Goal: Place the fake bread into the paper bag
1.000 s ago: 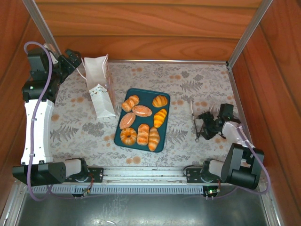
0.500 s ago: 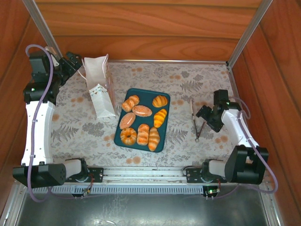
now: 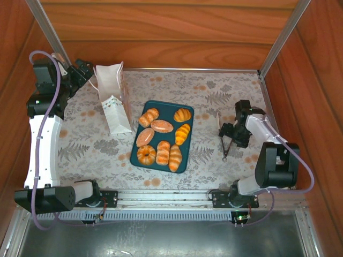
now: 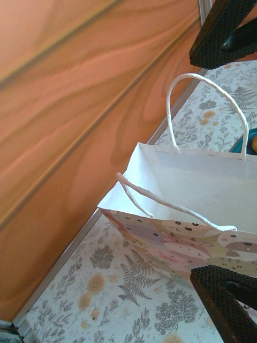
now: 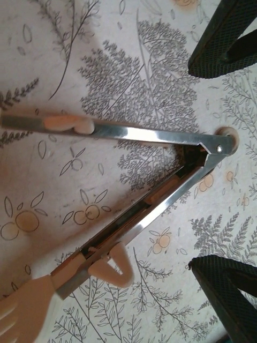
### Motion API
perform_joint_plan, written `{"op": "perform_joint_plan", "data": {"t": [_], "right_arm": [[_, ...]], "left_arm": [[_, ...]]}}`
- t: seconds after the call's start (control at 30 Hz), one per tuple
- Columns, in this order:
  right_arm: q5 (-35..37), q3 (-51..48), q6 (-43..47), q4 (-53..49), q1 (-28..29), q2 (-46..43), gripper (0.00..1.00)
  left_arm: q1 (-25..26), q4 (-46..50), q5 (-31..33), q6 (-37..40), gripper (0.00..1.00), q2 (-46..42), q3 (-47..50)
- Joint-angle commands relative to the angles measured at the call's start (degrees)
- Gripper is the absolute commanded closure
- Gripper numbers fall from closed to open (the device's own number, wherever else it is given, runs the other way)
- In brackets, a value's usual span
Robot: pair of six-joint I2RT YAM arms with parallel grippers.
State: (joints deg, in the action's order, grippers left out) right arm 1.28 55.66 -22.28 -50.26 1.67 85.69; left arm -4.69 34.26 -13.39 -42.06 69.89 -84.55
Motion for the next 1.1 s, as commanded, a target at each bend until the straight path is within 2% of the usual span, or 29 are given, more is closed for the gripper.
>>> {"op": "perform_joint_plan", "data": {"t": [0.0, 0.33, 0.7, 0.9, 0.97, 1.07], "right_arm": [[-0.06, 1.26, 2.0, -0.19, 1.18, 2.74, 0.09], [0.73, 1.94, 3.98, 1.1, 3.06, 8.07, 0.22], [4.42, 3.32, 5.92, 1.66, 3.6, 14.03, 0.25], [4.17, 3.47, 5.95, 2.61, 3.59, 16.15, 0.29], [4.02, 3.83, 6.05, 2.36, 3.6, 16.87, 0.33], [3.52, 3.97, 6.13, 2.36, 3.6, 17.12, 0.51]], "left_arm": [[-0.2, -0.86, -0.93, -0.61, 0.0, -0.67, 0.05], [-0.1, -0.86, -1.11, -1.4, 0.0, -0.26, -0.62], [0.15, -1.0, -0.77, -1.67, 0.0, -0.15, -0.92], [0.14, -1.04, -0.85, -1.86, 0.0, 0.12, -1.36], [0.25, -1.04, -0.85, -1.81, 0.0, 0.15, -1.32], [0.16, -1.04, -0.85, -1.87, 0.0, 0.07, -1.53]]}}
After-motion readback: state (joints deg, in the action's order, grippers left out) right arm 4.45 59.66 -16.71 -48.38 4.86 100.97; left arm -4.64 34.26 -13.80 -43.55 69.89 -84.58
